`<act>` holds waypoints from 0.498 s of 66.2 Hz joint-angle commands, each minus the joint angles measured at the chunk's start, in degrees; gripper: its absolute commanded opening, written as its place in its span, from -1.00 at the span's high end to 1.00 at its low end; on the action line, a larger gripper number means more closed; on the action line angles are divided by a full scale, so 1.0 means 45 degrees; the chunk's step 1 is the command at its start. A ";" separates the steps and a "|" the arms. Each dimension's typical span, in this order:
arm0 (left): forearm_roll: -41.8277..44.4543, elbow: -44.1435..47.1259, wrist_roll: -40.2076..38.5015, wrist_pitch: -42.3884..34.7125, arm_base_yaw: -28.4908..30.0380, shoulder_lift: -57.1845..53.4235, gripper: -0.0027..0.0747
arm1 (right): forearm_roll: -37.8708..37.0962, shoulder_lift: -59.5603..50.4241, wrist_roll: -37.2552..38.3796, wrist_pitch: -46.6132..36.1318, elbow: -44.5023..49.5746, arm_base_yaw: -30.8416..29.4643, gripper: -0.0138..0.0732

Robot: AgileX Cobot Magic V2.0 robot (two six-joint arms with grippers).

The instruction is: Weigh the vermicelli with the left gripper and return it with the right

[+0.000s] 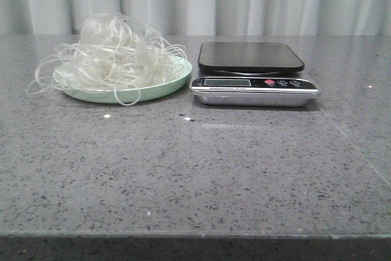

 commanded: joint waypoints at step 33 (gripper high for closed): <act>-0.0376 -0.1351 -0.0145 0.0038 -0.0049 0.3591 -0.52 | -0.0190 -0.0194 -0.0059 -0.0969 -0.0117 -0.0084 0.30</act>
